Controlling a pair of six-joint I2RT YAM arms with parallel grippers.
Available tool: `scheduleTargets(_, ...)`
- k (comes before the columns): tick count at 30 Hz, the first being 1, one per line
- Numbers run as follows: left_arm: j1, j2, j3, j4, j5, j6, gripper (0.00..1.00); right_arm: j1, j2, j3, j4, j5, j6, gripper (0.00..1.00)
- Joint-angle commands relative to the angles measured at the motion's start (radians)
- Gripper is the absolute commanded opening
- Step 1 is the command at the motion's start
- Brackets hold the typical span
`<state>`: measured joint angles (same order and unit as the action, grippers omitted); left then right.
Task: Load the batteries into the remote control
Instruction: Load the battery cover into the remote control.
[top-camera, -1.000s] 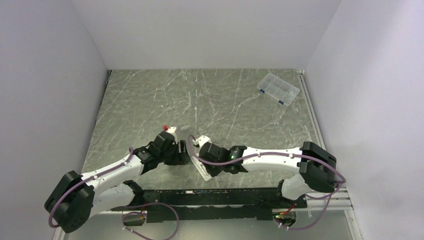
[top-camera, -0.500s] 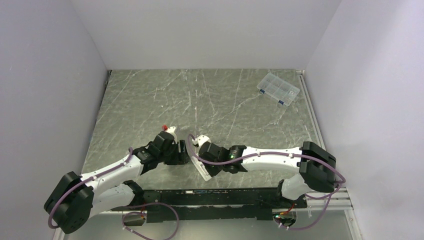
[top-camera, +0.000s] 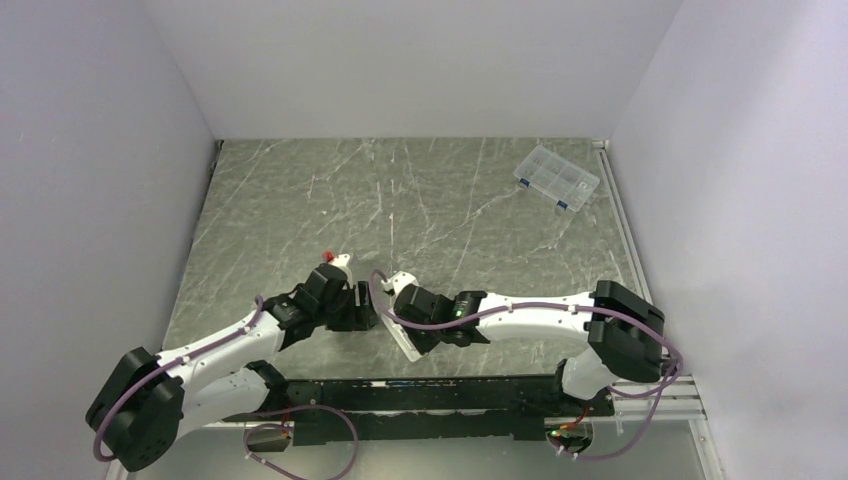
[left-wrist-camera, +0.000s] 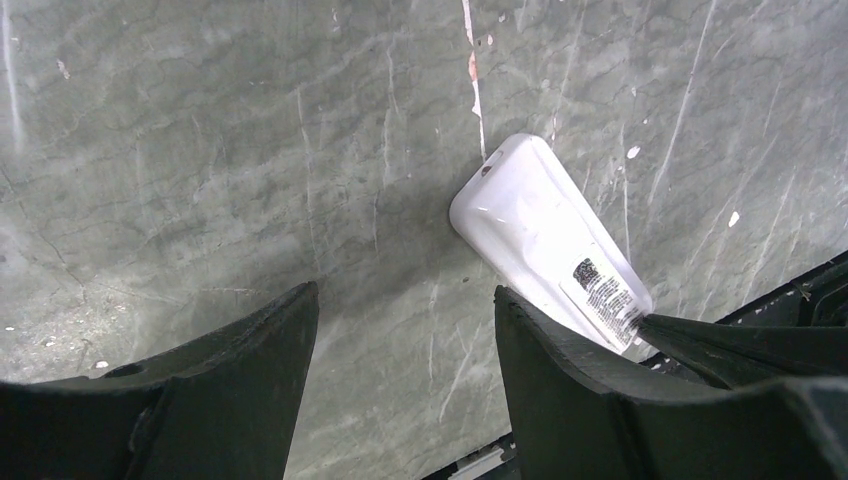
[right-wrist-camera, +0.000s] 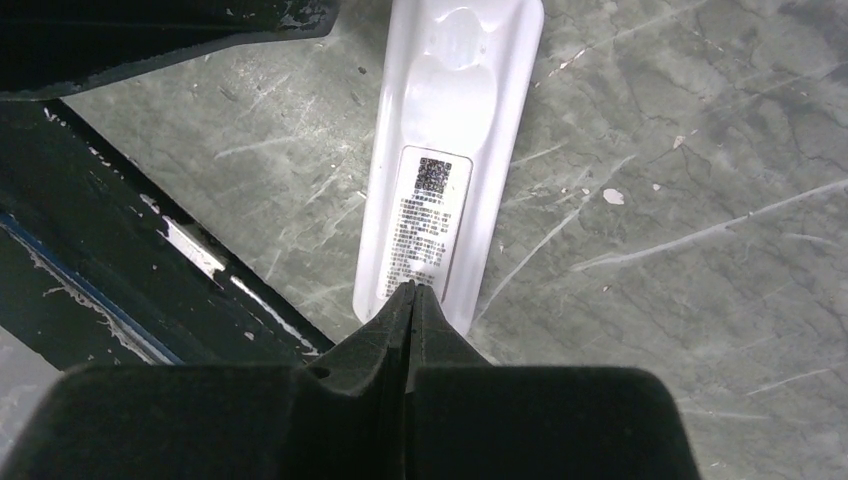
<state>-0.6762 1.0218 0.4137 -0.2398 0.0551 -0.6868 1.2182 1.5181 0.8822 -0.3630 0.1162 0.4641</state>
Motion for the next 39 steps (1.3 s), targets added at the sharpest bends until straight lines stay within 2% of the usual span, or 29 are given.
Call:
scheduleTargets(1, 0.006, -0.02, 0.002, 0.0, 0.001, 0.023, 0.7, -0.003, 0.011, 0.03, 0.046, -0.012, -0.003, 0.0)
scheduleTargets(17, 0.01, -0.02, -0.004, 0.005, 0.005, 0.018, 0.7, -0.005, 0.065, -0.017, 0.079, -0.034, 0.008, 0.0)
scheduleTargets(39, 0.01, -0.014, -0.005, 0.008, 0.01, 0.018, 0.7, -0.006, 0.017, -0.073, 0.029, 0.0, 0.053, 0.0)
